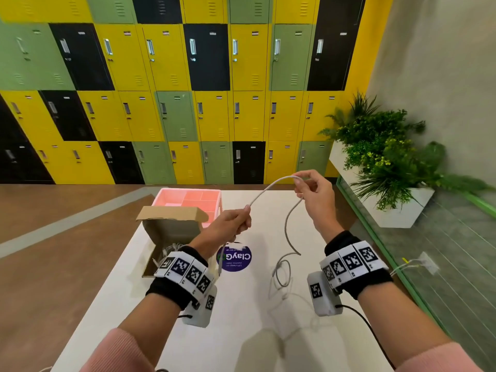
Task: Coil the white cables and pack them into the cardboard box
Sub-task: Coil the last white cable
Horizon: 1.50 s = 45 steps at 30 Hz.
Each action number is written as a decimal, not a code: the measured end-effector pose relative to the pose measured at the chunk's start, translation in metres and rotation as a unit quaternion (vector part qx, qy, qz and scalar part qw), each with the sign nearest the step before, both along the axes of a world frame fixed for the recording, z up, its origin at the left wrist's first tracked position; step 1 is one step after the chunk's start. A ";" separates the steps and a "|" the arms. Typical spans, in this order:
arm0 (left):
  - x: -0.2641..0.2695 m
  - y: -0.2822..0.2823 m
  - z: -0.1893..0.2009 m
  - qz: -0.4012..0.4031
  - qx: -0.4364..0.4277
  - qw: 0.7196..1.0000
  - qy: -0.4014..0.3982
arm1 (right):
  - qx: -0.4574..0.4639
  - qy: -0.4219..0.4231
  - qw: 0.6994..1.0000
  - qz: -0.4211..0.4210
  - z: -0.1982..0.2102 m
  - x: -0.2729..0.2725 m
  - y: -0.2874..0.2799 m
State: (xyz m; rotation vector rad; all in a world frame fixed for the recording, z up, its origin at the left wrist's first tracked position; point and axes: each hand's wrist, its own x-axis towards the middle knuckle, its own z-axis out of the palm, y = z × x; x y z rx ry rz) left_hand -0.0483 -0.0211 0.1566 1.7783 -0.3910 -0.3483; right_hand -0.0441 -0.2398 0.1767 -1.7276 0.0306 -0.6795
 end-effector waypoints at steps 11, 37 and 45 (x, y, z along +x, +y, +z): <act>0.007 -0.007 0.020 -0.016 -0.240 0.968 -0.075 | -0.129 0.044 0.989 0.052 -0.054 -0.005 0.024; 0.009 -0.012 -0.011 -0.040 -0.049 0.998 0.001 | -0.307 0.016 0.931 0.196 0.003 -0.015 0.044; 0.009 -0.013 0.003 -0.078 -0.111 0.984 0.112 | -0.317 0.058 0.927 0.189 -0.010 -0.008 0.035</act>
